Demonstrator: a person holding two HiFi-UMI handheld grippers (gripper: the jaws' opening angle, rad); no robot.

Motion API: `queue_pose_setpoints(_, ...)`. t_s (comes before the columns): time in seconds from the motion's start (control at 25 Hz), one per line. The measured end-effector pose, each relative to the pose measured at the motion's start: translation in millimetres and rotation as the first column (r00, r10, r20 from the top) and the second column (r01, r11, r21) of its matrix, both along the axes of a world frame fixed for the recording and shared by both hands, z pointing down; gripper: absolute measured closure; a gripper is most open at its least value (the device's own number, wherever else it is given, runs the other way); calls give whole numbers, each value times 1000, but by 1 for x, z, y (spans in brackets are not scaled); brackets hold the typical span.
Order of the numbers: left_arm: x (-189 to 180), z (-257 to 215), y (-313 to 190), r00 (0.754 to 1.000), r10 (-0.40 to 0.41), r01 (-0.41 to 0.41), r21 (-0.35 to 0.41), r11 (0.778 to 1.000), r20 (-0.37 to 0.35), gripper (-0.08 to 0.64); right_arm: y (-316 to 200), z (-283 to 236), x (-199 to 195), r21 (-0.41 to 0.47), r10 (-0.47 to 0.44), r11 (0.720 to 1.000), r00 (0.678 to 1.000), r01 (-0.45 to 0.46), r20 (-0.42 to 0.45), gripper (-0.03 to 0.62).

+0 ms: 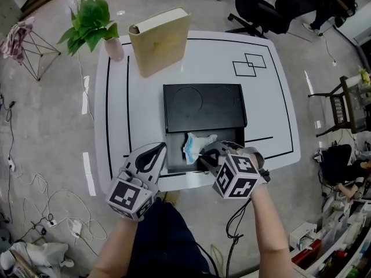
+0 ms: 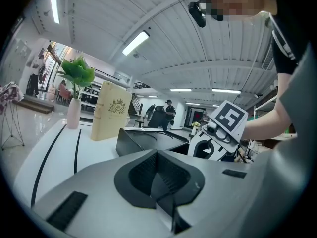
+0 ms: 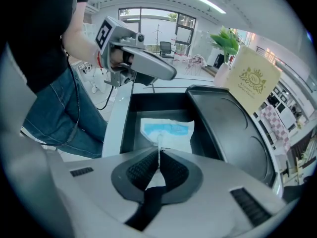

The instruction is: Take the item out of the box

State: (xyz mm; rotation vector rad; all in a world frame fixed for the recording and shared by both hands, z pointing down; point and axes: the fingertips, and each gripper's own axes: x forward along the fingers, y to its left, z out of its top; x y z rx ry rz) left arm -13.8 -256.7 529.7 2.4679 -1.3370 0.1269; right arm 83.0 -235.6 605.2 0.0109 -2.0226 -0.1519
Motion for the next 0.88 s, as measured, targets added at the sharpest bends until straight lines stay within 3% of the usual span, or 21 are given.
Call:
queue_pose_setpoints(0.52, -1, -3, 4, 1000, 4, -4, -8, 1000, -26, 557, 11, -24, 4, 44, 1, 999, 1000, -1, 3, 576)
queue_pose_setpoints(0.88, 9, -11, 7, 999, 46, -46, 0, 999, -24, 557, 15, -48, 10, 85, 67, 994, 995, -73, 69, 577)
